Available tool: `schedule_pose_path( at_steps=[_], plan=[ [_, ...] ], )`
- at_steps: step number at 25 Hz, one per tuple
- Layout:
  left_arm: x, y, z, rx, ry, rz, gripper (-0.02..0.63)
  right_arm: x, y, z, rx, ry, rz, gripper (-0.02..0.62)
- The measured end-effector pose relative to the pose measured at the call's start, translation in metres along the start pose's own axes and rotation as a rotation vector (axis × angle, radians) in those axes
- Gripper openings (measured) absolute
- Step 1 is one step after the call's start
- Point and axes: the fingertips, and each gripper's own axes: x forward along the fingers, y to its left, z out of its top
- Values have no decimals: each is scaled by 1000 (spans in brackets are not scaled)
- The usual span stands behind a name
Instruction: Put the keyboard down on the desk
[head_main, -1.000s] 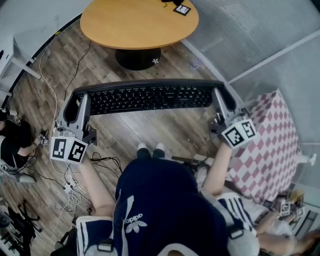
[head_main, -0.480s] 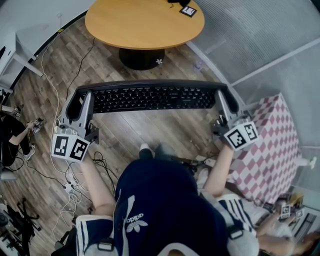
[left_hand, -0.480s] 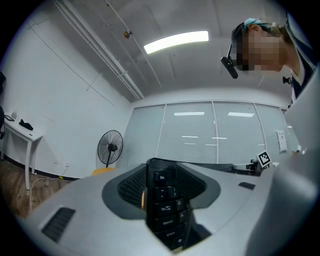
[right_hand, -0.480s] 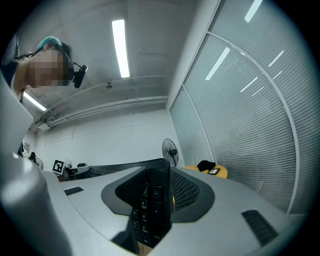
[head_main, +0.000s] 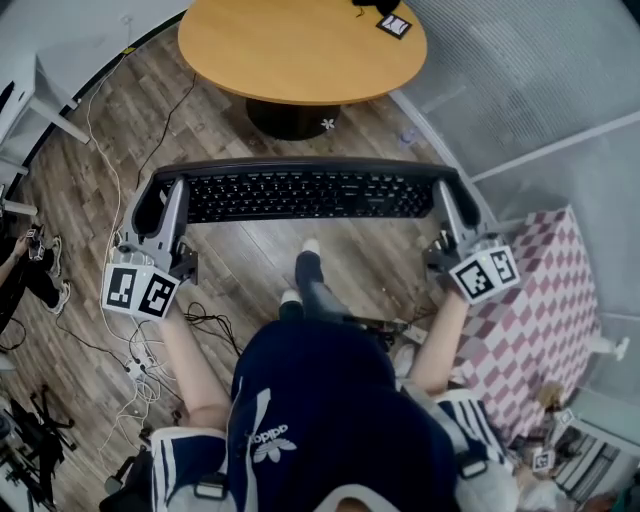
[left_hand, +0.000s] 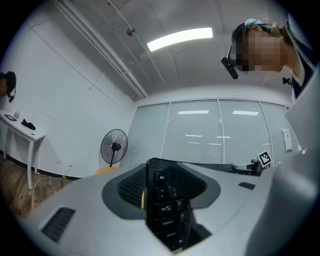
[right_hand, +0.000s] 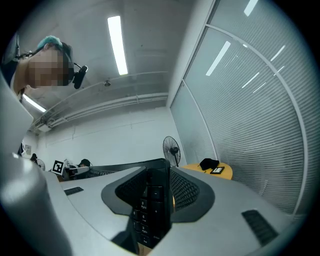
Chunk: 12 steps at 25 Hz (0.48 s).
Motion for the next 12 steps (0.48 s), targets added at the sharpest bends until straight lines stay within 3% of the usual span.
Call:
schedule_pose_path(
  at_steps=[12],
  plan=[
    [110,48,15,27,-38,69,186,127,-76,18,7,-10,66,130]
  ],
)
